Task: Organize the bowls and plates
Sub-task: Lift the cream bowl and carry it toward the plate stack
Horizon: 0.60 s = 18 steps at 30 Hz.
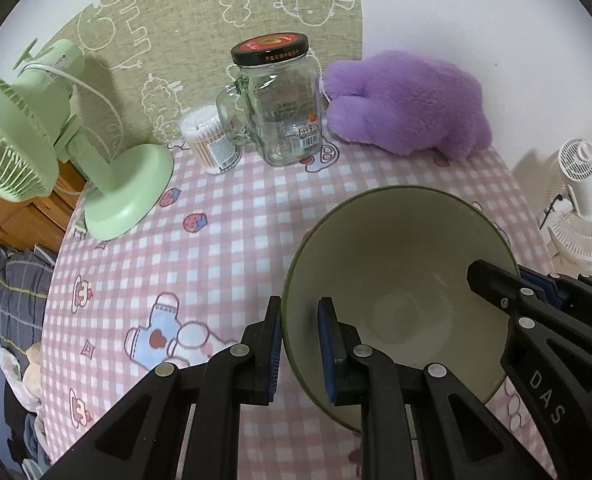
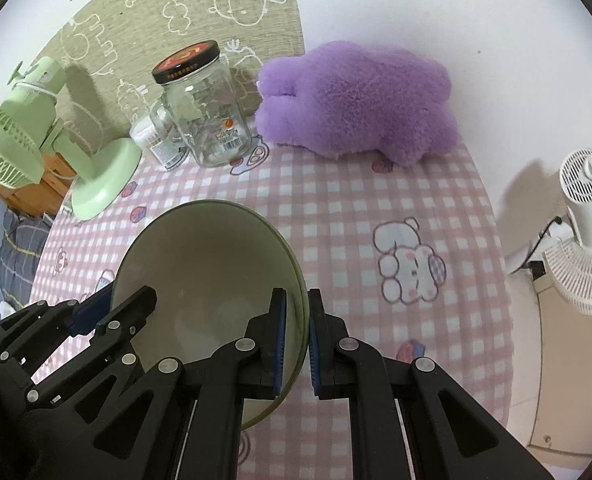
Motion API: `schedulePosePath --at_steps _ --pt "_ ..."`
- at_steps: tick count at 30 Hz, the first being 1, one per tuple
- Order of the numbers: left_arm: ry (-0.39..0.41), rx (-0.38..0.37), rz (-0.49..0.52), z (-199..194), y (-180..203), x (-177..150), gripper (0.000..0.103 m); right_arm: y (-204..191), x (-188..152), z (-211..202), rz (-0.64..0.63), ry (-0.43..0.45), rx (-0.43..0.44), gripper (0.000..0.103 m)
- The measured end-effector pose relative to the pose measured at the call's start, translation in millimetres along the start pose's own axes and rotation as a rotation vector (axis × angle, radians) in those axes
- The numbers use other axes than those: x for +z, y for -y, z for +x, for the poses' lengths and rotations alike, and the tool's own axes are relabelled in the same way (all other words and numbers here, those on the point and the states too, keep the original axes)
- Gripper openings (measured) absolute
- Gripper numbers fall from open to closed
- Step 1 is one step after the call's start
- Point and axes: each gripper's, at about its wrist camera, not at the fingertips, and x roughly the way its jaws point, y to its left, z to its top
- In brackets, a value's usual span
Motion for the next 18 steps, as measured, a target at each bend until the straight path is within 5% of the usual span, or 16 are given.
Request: schedulePosePath --at_steps 18 --pt "0.084 -0.037 0.021 -93 -44 -61 0.015 -57 -60 -94 0.003 0.075 -0.049 0.013"
